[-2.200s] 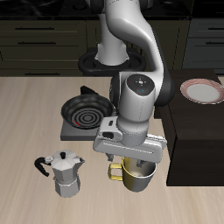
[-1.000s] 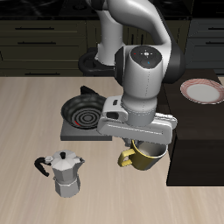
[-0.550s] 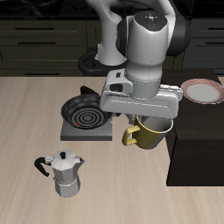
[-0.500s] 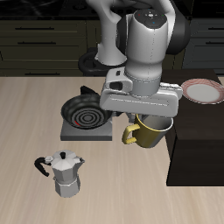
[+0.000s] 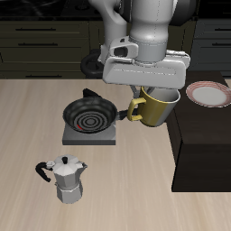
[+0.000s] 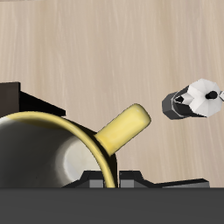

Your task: Place the mug on the plate

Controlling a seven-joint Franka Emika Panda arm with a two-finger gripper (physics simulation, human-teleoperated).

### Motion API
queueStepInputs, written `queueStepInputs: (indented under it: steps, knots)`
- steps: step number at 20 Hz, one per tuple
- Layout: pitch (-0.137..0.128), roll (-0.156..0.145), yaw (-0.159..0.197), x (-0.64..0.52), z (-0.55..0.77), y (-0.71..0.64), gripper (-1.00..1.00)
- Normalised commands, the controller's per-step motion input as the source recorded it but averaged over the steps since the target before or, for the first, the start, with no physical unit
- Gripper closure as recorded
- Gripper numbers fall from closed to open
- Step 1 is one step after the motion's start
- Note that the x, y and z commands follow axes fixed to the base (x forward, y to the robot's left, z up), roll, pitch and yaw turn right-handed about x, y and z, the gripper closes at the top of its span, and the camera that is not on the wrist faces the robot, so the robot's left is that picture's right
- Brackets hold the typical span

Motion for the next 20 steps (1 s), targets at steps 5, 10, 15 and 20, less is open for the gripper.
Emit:
queueStepInputs:
  steps: [5, 10, 15, 20]
  knots:
    - [-0.082, 0.000, 0.019, -0.29, 0.50, -0.02, 1.00]
    - [-0.086, 0.002, 0.027, -0.33, 0.44, 0.03, 1.00]
    - [-0.056, 0.009, -0.003, -0.26, 0.23, 0.11, 1.00]
    - [-0.070, 0.030, 0.050, -0.28, 0.16, 0.26, 1.00]
